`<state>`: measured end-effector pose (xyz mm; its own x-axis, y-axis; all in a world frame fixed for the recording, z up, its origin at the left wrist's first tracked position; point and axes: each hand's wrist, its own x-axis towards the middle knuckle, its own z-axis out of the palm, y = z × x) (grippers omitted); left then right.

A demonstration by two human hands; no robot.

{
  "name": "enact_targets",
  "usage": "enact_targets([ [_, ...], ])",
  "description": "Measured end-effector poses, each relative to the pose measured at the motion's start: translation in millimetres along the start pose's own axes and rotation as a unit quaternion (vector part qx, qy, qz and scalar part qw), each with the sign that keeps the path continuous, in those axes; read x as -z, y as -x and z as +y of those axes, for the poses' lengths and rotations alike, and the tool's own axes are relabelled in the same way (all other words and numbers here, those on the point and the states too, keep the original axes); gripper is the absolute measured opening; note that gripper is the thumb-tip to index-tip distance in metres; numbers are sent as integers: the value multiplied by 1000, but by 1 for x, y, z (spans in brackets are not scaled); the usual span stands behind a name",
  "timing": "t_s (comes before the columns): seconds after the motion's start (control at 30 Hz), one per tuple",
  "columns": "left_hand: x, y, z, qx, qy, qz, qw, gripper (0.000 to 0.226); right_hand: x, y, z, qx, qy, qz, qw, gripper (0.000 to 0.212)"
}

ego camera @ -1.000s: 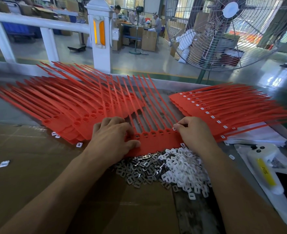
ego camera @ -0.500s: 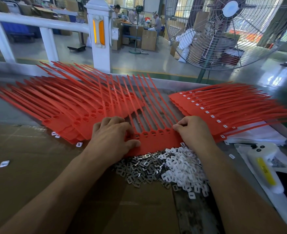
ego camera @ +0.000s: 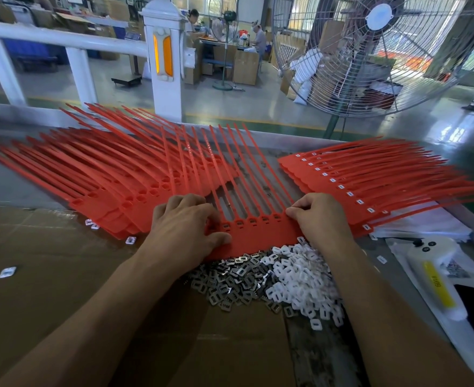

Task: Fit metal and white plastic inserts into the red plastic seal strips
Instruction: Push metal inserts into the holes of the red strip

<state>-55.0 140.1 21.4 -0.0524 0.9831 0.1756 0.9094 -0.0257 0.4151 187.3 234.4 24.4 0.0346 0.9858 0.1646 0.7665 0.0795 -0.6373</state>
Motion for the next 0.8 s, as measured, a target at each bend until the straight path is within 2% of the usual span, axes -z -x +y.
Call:
enact_targets([
  [0.33,1,1,0,-1,3,-3,1000,42,15,11,-1,50,-26,-16,998,10],
  [0.37,1,1,0,-1,3,-3,1000,42,19,14,-4,72,-38,-38,996,11],
  [0.43,2,1,0,-1,3,-3,1000,42,27,24,-13,122,-58,-134,982,11],
  [0.5,2,1,0,0,2,-3,1000,42,30,33,-22,163,-38,-249,954,9],
  [0.57,1,1,1,1,-3,-1,1000,41,29,39,-28,193,-14,-320,927,4],
  [0.63,1,1,1,1,-6,1,1000,41,27,41,-31,220,-9,-343,913,5],
  [0.8,1,1,2,1,-8,1,1000,40,23,41,-31,237,17,-335,912,8],
])
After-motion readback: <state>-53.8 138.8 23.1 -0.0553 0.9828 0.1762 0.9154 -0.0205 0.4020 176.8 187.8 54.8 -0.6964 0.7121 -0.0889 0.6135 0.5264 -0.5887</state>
